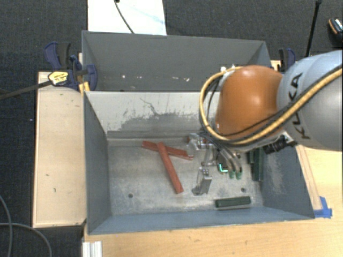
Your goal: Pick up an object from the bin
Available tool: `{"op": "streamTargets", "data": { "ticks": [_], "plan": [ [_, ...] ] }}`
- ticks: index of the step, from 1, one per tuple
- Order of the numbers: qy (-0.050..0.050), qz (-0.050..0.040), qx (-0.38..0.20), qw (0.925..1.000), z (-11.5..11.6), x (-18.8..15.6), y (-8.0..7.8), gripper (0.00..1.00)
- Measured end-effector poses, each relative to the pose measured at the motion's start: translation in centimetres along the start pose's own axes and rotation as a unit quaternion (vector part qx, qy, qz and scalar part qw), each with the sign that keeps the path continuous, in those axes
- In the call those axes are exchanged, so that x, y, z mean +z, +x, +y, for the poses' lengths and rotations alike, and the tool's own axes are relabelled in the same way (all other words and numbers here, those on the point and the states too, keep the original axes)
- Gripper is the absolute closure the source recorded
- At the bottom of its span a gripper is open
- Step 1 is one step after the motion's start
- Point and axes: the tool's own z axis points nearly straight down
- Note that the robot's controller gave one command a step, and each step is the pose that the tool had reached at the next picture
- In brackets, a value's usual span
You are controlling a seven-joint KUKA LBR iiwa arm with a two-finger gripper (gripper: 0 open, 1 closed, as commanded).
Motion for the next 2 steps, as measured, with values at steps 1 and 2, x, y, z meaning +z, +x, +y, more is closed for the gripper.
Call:
{"op": "streamTargets", "data": {
  "ticks": [1, 2],
  "plan": [
    [-0.001, -0.006, 0.081, 0.9967, 3.6, 13.8, -5.2, 0.0],
    [-0.001, -0.0057, 0.081, 0.9967, 0.1, 10.6, -4.4, 0.0]
  ]
}}
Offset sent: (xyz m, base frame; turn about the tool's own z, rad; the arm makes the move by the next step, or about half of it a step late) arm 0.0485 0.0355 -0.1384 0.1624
